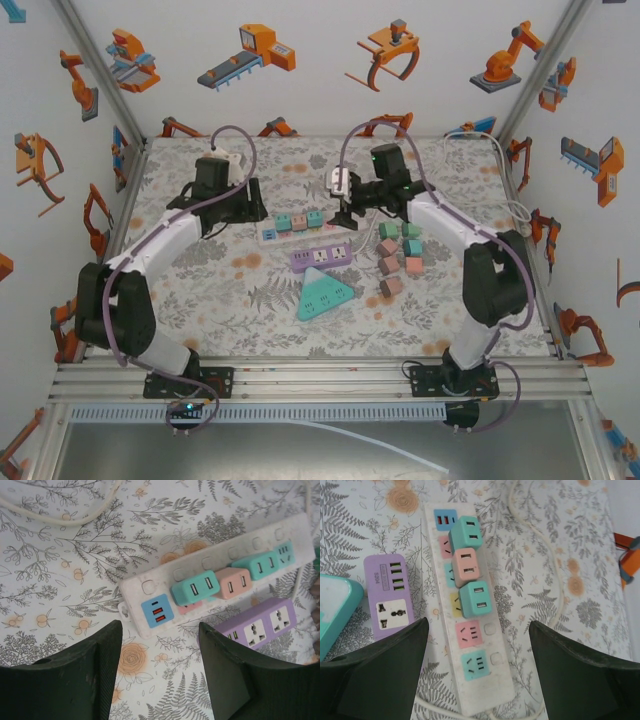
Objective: Pull the plug off the socket
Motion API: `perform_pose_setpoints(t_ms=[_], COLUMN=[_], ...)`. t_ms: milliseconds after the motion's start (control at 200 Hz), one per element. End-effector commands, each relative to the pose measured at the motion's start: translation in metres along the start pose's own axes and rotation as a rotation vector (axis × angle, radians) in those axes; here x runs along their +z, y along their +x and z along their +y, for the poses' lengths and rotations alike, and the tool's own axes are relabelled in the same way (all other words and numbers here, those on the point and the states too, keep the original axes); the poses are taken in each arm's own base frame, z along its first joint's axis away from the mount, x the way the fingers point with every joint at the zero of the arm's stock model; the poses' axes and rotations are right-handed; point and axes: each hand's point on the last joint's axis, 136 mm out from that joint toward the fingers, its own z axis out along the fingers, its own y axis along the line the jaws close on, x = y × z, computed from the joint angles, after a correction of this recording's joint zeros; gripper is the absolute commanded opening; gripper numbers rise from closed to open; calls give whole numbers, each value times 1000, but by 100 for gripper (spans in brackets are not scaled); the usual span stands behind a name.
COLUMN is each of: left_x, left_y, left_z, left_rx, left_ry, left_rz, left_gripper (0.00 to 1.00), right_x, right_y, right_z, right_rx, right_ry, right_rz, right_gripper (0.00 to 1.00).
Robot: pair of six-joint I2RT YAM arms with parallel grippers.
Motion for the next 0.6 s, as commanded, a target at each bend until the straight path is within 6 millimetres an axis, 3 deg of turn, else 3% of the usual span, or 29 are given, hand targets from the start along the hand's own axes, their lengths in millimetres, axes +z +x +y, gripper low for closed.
perform_pose_setpoints(t_ms=[0,361,591], left_x=[10,47,63], left_y=[-7,24,41], left_z=[8,13,16], left_rx=[-68,-102,-114], left_ry=[-37,-8,-5], left_rz=[-3,105,166], left_gripper=[59,53,47], right_x=[16,58,75], right_y=[12,47,61], right_z=[10,6,13], right_rx=[-48,-8,32], right_ry=[-76,-148,-204], right_rz=[61,118,120], right_gripper=[73,70,51])
